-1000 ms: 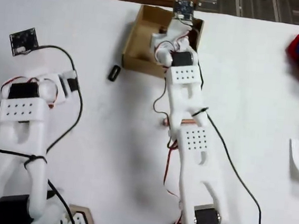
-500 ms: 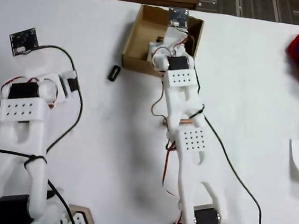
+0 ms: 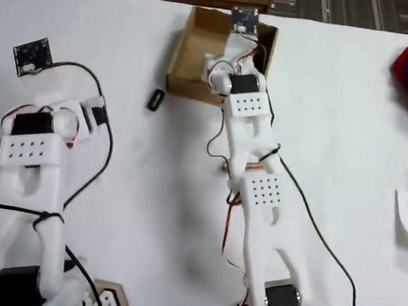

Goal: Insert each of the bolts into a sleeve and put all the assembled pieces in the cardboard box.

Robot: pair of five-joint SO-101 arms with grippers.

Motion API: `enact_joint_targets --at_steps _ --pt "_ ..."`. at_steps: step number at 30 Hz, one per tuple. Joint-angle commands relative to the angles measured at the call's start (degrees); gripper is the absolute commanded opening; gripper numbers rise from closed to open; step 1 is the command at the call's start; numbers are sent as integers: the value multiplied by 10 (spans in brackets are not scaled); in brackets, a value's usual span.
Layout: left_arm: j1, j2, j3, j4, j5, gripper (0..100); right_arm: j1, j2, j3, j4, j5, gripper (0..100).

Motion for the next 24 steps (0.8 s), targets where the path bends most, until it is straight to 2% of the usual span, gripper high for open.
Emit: enact_joint_targets --at_steps 1,6,10,14,24 --pt "-5 -7 -3 -12 -4 271 48 -75 -58 -3 5 23" --pt "-4 -7 -3 -12 -4 271 139 -58 -59 -6 5 21" --pt "-4 -7 -3 -12 -4 271 189 -6 -49 -79 5 21" --pt "-4 -7 -3 -11 -4 271 191 41 -37 -142 5 21" --pt "-6 -7 -2 -8 -4 271 129 87 -35 -175 5 21"
